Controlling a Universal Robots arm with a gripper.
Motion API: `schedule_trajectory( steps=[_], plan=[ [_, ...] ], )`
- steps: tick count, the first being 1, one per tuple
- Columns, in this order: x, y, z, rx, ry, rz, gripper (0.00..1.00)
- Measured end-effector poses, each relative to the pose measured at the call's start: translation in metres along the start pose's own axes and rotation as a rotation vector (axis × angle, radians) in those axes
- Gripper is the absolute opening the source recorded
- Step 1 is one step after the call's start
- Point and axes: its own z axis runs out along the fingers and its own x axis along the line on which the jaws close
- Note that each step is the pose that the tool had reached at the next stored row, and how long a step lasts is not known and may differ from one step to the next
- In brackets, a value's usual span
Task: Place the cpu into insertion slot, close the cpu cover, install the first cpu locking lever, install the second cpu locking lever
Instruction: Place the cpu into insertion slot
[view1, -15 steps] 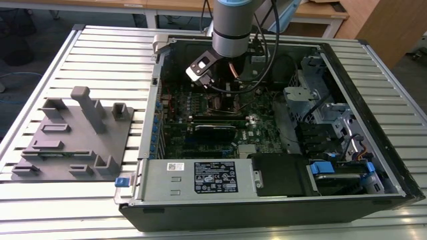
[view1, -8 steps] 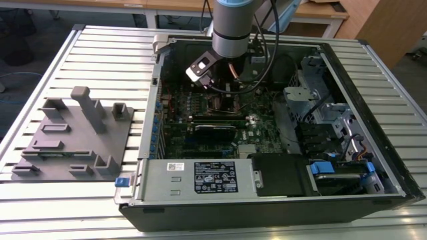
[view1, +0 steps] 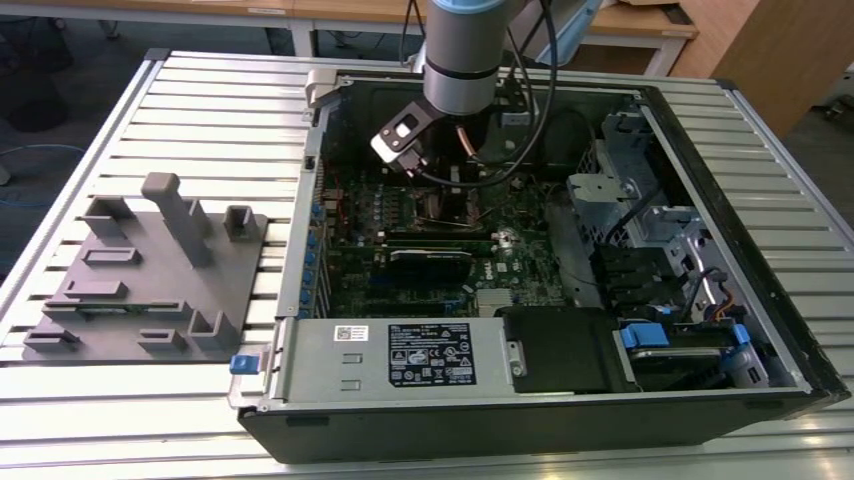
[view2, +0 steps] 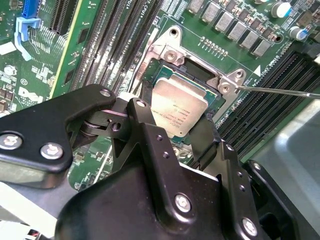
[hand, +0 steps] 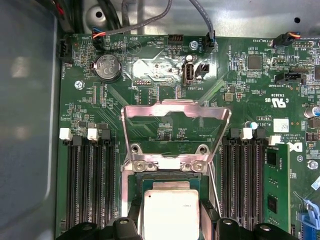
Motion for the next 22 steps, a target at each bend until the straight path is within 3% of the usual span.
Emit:
schedule_trajectory(
  steps=[22],
  plan=[
    [0.0022,0.0008,0.0001,0.0000,0.0001,0.001,0.54]
  ],
)
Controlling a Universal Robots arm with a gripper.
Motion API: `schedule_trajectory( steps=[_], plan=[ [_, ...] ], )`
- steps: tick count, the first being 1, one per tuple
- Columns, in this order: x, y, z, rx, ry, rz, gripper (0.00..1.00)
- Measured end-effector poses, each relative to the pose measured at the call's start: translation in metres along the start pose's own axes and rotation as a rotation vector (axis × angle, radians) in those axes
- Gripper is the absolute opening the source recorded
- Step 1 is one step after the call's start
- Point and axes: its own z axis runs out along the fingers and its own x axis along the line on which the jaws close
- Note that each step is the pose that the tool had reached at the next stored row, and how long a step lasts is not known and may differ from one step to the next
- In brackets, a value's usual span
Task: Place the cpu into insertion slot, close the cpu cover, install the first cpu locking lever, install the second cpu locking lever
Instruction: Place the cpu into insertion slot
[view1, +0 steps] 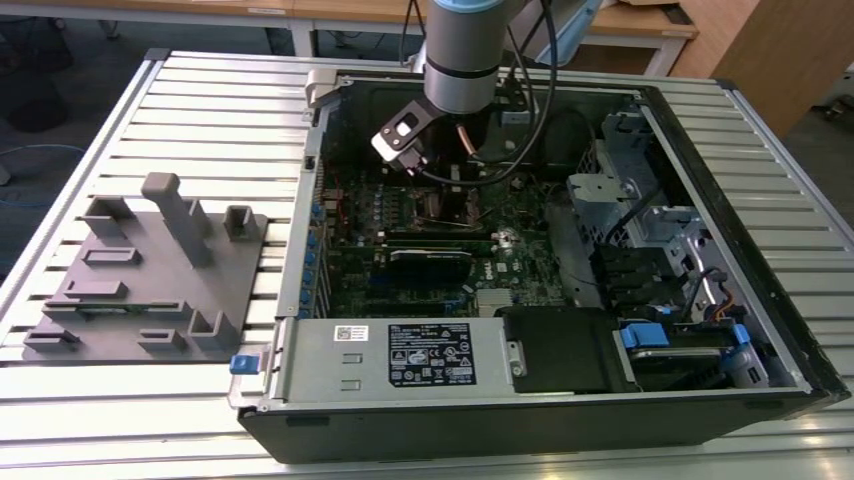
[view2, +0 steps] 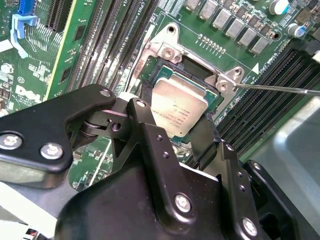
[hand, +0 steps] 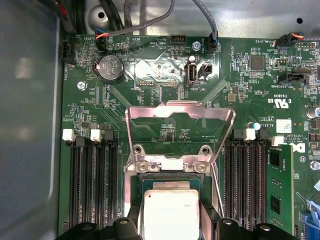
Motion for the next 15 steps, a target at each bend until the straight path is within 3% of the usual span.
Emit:
schedule_trajectory(
  steps=[15],
  plan=[
    [0.0002,0.0008,0.0015,0.0002,-0.0004,0.011,0.54]
  ],
)
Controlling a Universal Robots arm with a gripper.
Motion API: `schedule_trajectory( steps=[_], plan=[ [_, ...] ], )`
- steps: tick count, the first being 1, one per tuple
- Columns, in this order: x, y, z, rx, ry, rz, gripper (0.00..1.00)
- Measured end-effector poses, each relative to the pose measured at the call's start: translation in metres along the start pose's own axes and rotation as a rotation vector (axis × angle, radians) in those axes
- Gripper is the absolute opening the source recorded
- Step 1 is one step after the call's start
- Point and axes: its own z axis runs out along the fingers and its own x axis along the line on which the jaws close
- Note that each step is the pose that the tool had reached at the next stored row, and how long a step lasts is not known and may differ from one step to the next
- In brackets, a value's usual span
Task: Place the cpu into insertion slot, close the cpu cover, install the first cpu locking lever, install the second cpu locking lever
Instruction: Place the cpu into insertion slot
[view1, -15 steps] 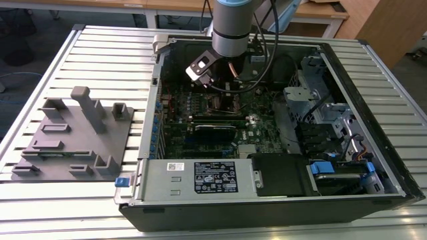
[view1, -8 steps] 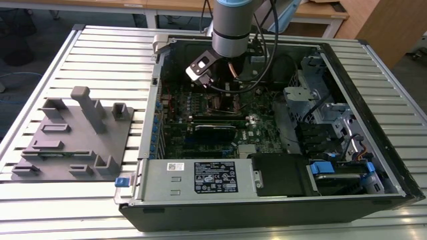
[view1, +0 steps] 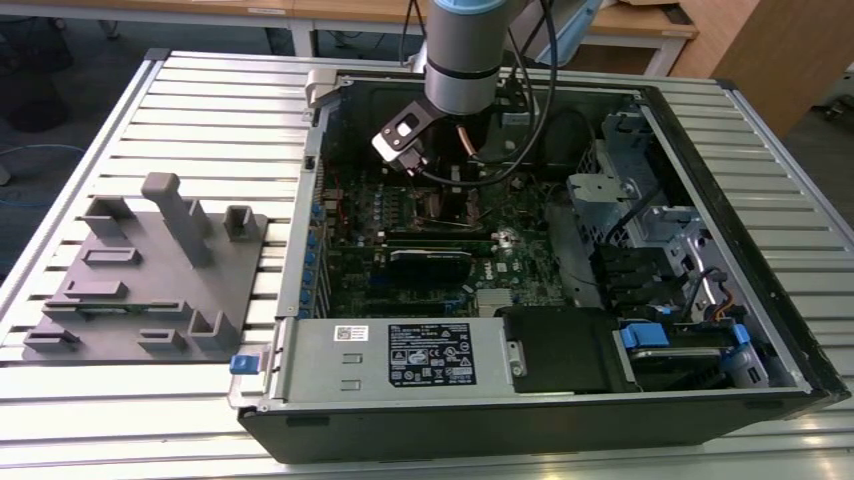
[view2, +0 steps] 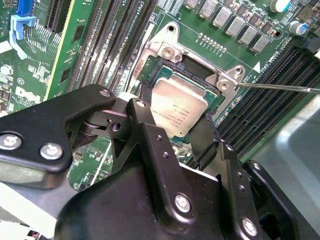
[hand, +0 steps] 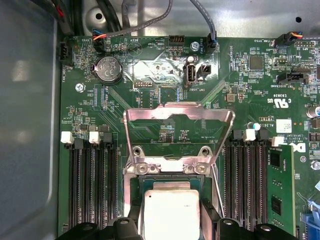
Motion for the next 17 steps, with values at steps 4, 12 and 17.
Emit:
schedule_trajectory(
  steps=[4,12,17],
  plan=[
    [0.0000,0.0000,0.0003,0.0001,-0.0002,0.000,0.54],
    [0.0000,-0.0001,0.0009,0.0001,-0.0001,0.000,0.54],
    [0.0000,0.0000,0.0010,0.0001,-0.0001,0.000,0.54]
  ],
)
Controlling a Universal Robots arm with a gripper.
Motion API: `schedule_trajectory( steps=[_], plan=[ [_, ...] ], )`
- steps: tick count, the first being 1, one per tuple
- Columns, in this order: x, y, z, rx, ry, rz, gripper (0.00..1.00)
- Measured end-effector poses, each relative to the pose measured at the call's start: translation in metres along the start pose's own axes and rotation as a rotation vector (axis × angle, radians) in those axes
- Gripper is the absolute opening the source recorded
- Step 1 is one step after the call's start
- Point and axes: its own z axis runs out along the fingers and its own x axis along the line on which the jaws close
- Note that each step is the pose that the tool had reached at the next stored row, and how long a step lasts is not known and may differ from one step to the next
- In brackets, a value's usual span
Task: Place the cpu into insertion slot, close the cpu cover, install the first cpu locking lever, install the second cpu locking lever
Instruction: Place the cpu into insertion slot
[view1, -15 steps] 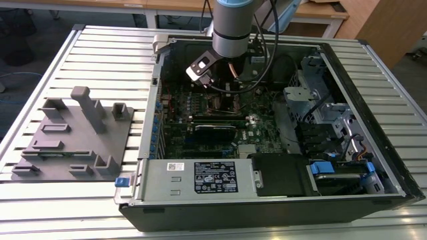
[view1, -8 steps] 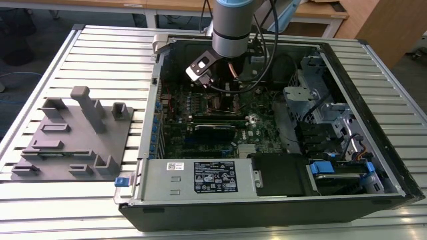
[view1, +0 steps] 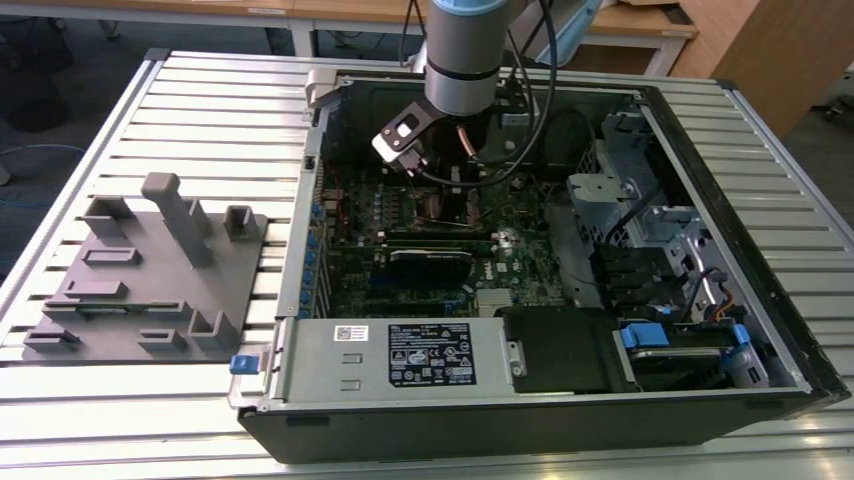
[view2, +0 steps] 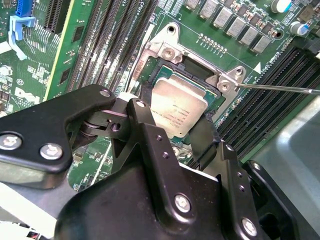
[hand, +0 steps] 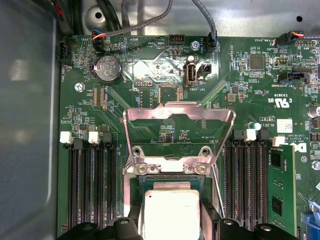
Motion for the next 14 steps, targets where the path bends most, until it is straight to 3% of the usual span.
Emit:
schedule_trajectory(
  steps=[9,10,14],
  plan=[
    [0.0001,0.0000,0.0003,-0.0002,0.0004,0.000,0.55],
    [0.0001,0.0000,0.0003,-0.0002,0.0004,0.000,0.62],
    [0.0000,0.0000,0.0002,0.0000,0.0000,0.000,0.62]
  ],
)
